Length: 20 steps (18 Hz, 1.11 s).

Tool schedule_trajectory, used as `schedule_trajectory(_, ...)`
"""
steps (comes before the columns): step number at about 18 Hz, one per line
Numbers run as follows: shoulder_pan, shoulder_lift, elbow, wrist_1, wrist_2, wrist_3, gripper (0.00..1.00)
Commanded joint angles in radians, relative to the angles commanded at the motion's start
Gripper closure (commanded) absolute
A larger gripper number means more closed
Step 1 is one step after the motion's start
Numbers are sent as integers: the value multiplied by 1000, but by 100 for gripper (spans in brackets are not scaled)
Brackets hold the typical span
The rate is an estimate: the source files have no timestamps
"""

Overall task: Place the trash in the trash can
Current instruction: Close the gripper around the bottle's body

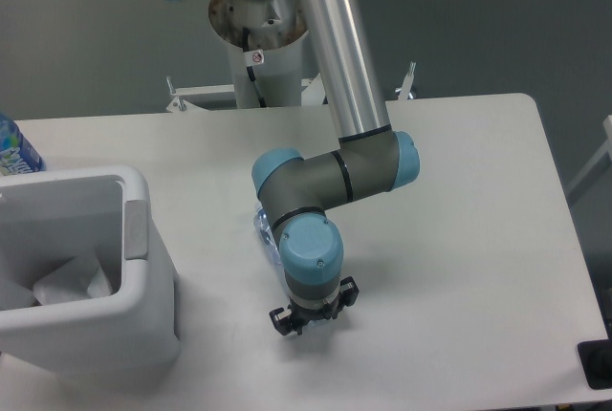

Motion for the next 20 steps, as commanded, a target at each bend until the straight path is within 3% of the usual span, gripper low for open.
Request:
schedule_trajectory(10,0,6,2,-3,-2,5,38)
schedule_trajectory(14,0,28,5,-5,-5,14,46)
schedule_trajectory(20,2,29,14,-8,-3,17,46)
